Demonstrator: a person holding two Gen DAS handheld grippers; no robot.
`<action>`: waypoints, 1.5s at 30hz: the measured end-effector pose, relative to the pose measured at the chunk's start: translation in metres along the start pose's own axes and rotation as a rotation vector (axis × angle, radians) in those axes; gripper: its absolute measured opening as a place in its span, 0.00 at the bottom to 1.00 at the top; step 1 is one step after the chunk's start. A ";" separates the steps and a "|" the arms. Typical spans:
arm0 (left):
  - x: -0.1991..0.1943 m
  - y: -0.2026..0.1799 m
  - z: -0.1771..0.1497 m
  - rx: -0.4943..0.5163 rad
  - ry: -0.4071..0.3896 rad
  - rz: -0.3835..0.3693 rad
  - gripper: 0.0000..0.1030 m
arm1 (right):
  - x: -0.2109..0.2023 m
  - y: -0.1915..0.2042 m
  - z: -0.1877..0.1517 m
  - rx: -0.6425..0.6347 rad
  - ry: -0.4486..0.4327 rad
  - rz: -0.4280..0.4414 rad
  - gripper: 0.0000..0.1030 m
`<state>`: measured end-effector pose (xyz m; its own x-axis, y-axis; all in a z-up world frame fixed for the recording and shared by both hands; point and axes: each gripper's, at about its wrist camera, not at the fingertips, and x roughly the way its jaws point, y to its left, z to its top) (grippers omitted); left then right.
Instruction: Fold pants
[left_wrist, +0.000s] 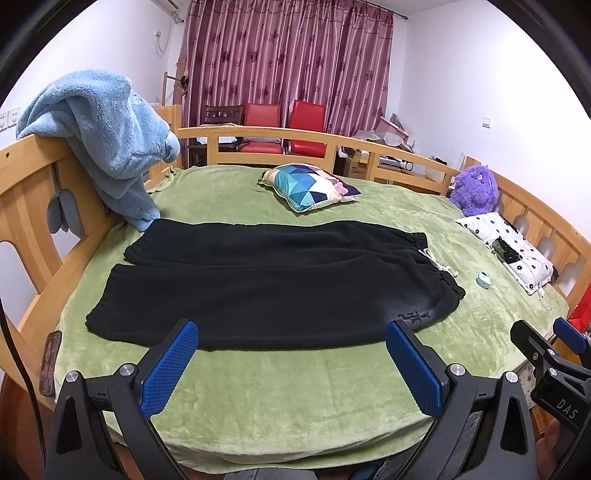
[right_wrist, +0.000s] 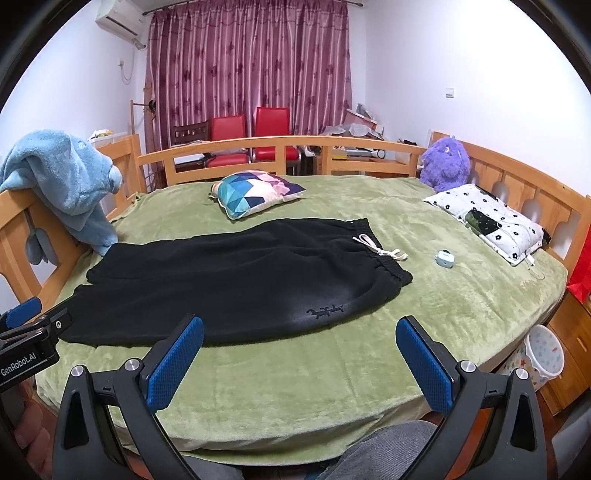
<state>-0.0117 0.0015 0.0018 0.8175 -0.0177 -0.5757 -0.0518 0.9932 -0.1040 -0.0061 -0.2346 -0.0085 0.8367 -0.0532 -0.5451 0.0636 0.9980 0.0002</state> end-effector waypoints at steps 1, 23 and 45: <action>0.000 0.001 0.000 0.000 0.000 0.000 1.00 | -0.001 0.000 0.000 0.000 0.000 -0.001 0.99; 0.000 0.002 0.001 -0.004 0.005 -0.002 1.00 | -0.002 -0.001 0.001 0.003 -0.003 0.003 0.99; -0.002 0.002 0.000 -0.006 0.004 0.002 1.00 | -0.003 -0.002 0.000 0.006 -0.007 0.001 0.99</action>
<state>-0.0132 0.0037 0.0025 0.8149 -0.0157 -0.5793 -0.0574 0.9925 -0.1077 -0.0090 -0.2368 -0.0062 0.8407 -0.0524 -0.5389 0.0658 0.9978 0.0055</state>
